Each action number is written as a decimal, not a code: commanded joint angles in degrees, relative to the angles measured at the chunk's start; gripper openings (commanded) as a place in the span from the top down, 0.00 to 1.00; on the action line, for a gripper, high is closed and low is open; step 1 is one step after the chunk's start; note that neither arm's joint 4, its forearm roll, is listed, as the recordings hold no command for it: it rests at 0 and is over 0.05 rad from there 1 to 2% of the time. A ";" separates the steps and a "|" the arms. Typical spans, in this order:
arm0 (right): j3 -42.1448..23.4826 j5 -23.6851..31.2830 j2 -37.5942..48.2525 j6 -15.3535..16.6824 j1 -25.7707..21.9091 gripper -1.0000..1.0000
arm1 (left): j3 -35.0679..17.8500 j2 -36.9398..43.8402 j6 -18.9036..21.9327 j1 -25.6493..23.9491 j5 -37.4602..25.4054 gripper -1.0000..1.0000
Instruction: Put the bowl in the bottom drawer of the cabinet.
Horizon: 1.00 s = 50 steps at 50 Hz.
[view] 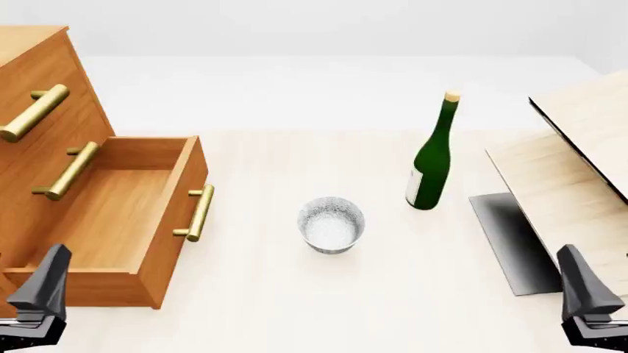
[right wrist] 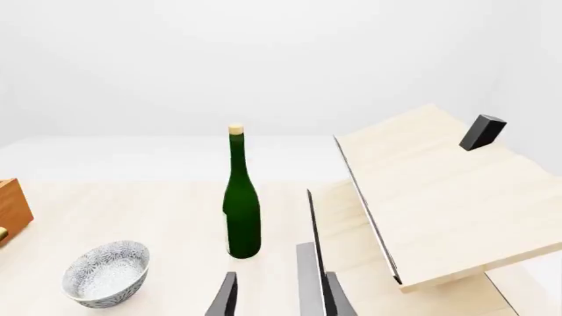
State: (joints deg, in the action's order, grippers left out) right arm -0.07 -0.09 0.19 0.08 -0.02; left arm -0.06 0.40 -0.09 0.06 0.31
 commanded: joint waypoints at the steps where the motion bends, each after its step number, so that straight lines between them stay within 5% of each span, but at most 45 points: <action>1: -0.12 -0.31 0.50 0.13 -0.05 0.00 | -0.13 -0.06 -0.27 0.05 -0.17 0.00; 14: -0.01 -0.70 0.83 0.16 -0.13 0.00 | -0.61 -0.37 -1.86 -1.24 0.17 0.00; 18: 0.00 -0.63 0.75 0.16 -0.14 0.00 | -1.16 -0.38 -1.02 -5.52 2.06 0.00; 22: 0.00 -0.50 0.63 0.17 -0.17 0.00 | -1.20 -0.39 -1.18 -16.33 1.99 0.00; 35: 0.00 -0.67 0.81 0.18 -0.22 0.00 | -1.53 -0.39 2.49 -27.92 2.52 0.00; 40: 0.00 -1.13 1.27 0.19 -0.23 0.00 | -6.42 -0.39 2.36 -30.06 -1.69 0.00; 48: 0.00 -1.87 2.01 0.19 -0.27 0.00 | -4.86 0.46 3.65 -35.49 0.05 0.00; 50: 0.00 -2.01 2.16 0.19 -0.27 0.00 | -3.86 -0.17 0.94 -33.16 0.41 0.00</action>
State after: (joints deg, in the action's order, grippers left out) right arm -0.07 -1.39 1.63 0.26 -0.25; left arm -4.23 0.28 1.99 -29.36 0.46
